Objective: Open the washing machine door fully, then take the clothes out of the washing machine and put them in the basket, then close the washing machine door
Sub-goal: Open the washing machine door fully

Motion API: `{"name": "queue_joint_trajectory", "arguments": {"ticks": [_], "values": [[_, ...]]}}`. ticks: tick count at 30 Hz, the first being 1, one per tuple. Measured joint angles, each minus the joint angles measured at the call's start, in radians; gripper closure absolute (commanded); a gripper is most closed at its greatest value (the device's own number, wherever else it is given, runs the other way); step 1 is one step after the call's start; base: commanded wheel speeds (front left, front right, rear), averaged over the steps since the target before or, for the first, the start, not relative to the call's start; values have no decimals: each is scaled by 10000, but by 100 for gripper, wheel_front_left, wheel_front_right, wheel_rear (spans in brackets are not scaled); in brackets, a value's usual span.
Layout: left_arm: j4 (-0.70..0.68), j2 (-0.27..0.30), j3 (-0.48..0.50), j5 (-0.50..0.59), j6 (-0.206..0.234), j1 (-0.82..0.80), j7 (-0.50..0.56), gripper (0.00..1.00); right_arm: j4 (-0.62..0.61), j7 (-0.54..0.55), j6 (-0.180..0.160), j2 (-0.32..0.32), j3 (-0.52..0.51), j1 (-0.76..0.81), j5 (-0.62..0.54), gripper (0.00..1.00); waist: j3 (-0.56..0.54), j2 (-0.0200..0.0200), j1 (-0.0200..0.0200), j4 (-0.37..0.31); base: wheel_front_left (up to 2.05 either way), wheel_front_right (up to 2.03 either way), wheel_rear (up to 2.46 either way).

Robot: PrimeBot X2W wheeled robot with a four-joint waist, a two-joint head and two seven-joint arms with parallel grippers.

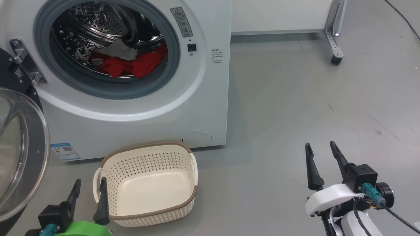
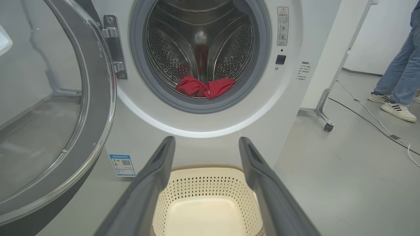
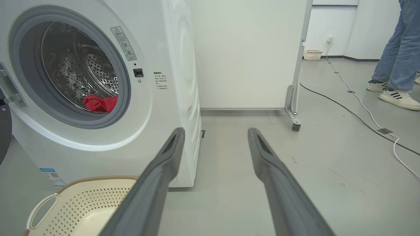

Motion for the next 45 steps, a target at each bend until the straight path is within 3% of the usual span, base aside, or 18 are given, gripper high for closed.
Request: {"name": "queue_joint_trajectory", "arguments": {"ticks": [45], "values": [[-370, -38, 117, 493, 42, 250, 0, 0, -359, 0, -10, 29, 0, 247, -466, 0, 98, 0, 0, 444, 0, 0, 0]]}}
